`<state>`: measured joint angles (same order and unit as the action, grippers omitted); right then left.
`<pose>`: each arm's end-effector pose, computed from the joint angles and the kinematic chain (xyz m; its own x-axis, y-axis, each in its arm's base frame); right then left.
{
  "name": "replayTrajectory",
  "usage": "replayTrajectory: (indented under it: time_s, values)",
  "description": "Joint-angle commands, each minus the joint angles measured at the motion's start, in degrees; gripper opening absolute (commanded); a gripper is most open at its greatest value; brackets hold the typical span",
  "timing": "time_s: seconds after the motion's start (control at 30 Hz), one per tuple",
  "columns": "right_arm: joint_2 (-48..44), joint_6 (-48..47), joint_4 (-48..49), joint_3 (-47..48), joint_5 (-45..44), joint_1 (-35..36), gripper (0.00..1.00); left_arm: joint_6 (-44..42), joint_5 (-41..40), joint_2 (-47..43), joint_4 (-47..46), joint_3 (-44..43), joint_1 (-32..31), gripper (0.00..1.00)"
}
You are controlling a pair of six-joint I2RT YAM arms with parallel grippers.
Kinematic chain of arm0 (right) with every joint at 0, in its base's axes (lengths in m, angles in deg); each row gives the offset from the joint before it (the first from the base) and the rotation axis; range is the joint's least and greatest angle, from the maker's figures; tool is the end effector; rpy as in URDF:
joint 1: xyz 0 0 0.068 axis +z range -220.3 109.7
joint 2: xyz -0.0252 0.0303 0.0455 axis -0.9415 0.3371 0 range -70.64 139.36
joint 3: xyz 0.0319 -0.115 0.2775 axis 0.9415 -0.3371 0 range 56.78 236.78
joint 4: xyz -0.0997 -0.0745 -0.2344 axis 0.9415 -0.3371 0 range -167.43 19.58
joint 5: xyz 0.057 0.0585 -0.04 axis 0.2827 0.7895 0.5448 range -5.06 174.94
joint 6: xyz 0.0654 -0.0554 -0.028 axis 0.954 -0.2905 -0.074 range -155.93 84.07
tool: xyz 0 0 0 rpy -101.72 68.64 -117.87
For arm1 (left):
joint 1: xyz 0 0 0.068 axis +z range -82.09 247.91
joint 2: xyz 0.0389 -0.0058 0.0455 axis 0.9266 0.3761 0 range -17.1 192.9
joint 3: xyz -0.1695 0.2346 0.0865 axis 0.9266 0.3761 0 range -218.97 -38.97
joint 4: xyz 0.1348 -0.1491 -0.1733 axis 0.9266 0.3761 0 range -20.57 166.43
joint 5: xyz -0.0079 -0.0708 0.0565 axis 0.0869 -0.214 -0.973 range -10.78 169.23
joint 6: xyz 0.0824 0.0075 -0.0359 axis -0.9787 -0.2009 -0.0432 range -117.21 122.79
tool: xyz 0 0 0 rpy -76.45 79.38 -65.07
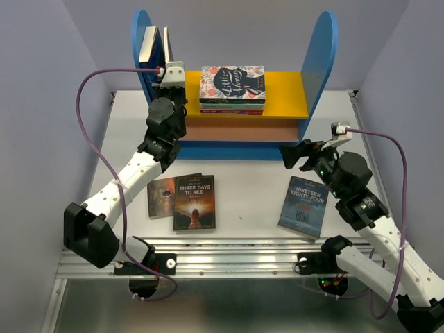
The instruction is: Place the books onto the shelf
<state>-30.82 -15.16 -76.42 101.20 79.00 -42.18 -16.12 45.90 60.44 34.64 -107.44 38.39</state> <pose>0.1731 0.0830 0.3779 -0.1539 0.3178 -0.9356 -0.3455 0.8698 0.3522 0.3171 -0.1288 0.4820 0.3510 0.1126 -0.9296 -0.1405 0.9878 0.0666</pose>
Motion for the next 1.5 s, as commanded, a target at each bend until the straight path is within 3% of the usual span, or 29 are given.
replayTrajectory:
  time_s: [0.0, 1.07, 1.27, 1.37, 1.47]
  values:
    - [-0.52, 0.06, 1.43, 2.6, 0.75, -0.17, 1.0, 0.89, -2.98, 0.42, -1.52, -2.55, 0.69, 0.27]
    - [0.62, 1.11, 0.9, 3.21, 3.03, -0.17, 1.0, 11.53, -2.19, -7.04, 2.88, -1.76, 0.6, 0.57]
    - [1.14, 1.64, 0.9, 3.39, 4.35, -0.17, 1.0, 12.5, -0.78, -10.12, 3.32, -3.07, 0.69, 0.63]
    - [1.58, 1.72, 0.73, 3.48, 5.41, -0.17, 1.0, 13.03, 0.44, -11.7, 3.41, -3.95, 0.6, 0.7]
    - [2.02, 1.72, 0.64, 3.3, 5.49, -0.17, 1.0, 14.96, 5.62, -14.07, 3.67, -4.74, 0.6, 0.73]
